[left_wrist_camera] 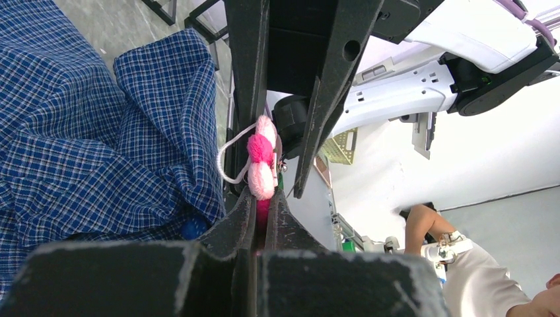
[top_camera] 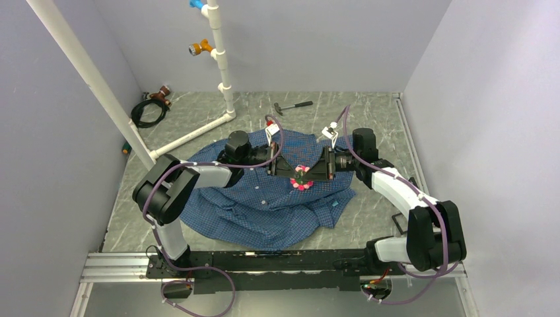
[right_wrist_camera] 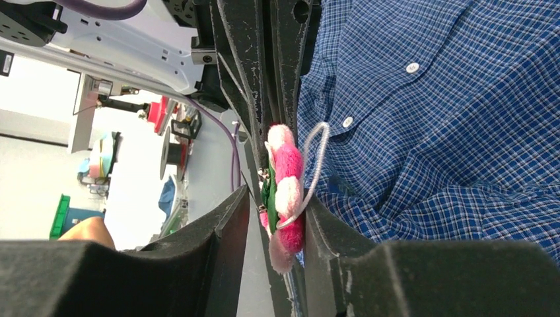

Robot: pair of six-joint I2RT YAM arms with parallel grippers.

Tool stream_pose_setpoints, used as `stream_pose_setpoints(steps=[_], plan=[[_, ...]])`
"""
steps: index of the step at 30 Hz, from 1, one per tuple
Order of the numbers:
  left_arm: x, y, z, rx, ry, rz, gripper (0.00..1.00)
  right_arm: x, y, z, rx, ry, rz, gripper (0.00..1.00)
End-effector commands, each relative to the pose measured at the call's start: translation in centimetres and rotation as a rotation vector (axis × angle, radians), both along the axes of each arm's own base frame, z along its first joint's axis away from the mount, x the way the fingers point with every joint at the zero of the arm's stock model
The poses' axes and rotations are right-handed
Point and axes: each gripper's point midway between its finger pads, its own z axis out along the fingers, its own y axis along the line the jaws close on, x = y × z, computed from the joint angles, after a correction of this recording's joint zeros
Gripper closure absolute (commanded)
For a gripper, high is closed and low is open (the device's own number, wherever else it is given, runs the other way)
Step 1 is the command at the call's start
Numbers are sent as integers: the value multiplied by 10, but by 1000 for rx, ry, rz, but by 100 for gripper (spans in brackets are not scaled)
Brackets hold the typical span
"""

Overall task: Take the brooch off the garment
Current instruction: Close the brooch.

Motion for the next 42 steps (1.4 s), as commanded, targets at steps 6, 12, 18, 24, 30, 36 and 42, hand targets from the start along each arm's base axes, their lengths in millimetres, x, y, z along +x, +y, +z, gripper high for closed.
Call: stream_pose_setpoints(steps=[6, 12, 18, 24, 30, 36, 42], plan=[[-4, 0, 15, -41, -68, -22, 100, 7, 1, -4, -10, -30, -22, 72], [-5, 0, 15, -39, -75, -24, 100, 8, 2, -6, -16, -28, -23, 73], [-5, 0, 15, -41, -76, -24, 100, 11, 3, -9, -32, -21, -31, 73], [-6, -1, 16, -40, -80, -27, 100, 12, 4, -10, -39, -26, -26, 68], [-6, -1, 15, -40, -79, -29, 100, 12, 4, -10, -41, -30, -24, 65], [-7, 0, 17, -43, -81, -29, 100, 11, 3, -16, -66, -5, -32, 72], [-7, 2, 17, -40, -85, -25, 100, 13, -2, -13, -65, -11, -46, 73]])
